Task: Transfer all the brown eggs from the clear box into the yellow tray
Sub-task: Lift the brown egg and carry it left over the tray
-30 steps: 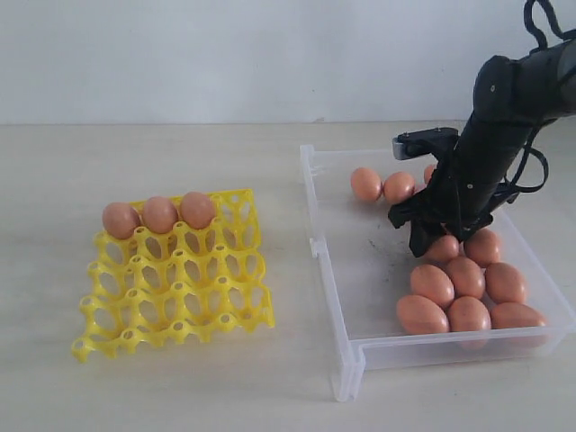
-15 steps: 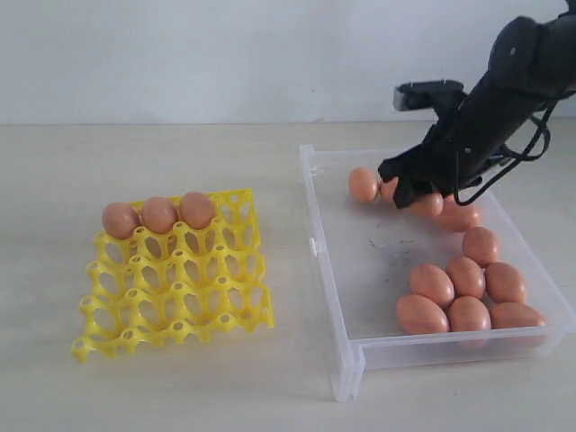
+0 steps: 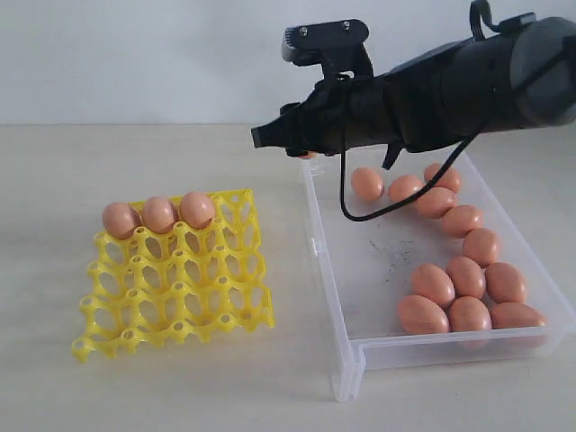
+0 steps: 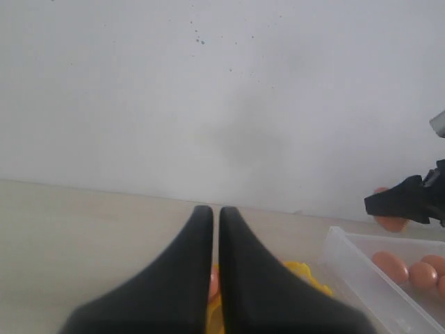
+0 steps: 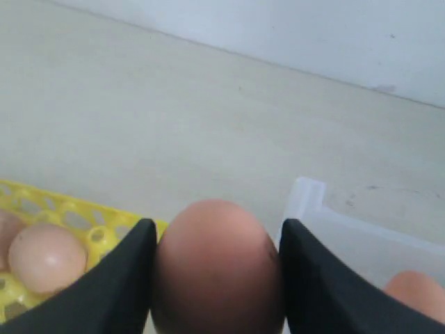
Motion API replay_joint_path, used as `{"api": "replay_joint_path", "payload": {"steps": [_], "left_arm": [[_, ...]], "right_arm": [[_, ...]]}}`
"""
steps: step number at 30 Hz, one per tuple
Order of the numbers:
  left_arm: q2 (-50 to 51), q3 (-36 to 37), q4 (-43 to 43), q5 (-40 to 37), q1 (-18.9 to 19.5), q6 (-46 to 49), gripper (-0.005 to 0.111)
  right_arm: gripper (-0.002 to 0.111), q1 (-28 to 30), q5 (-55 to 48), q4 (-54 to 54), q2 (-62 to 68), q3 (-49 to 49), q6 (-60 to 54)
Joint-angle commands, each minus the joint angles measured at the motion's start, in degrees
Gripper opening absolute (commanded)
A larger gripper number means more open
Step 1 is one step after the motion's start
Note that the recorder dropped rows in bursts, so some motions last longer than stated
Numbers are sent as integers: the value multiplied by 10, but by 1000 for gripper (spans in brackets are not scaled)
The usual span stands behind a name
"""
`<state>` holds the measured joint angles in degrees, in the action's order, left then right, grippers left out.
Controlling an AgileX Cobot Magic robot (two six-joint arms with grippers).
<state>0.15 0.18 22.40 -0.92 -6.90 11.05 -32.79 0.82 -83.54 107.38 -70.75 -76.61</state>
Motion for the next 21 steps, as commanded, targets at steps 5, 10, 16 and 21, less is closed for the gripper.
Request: {"api": "replay_joint_path", "payload": {"steps": [5, 10, 16, 21], "left_arm": [[-2, -2, 5, 9, -3, -4, 4], [-2, -2, 5, 9, -3, -4, 4], [-2, -2, 5, 9, -3, -4, 4], [-2, -2, 5, 9, -3, -4, 4]], "right_arm": [[0, -4, 23, 110, -5, -21, 169], [0, -4, -136, 242, -15, -61, 89], [0, -4, -258, 415, -41, -87, 127], [0, -4, -258, 716, -64, -87, 402]]}}
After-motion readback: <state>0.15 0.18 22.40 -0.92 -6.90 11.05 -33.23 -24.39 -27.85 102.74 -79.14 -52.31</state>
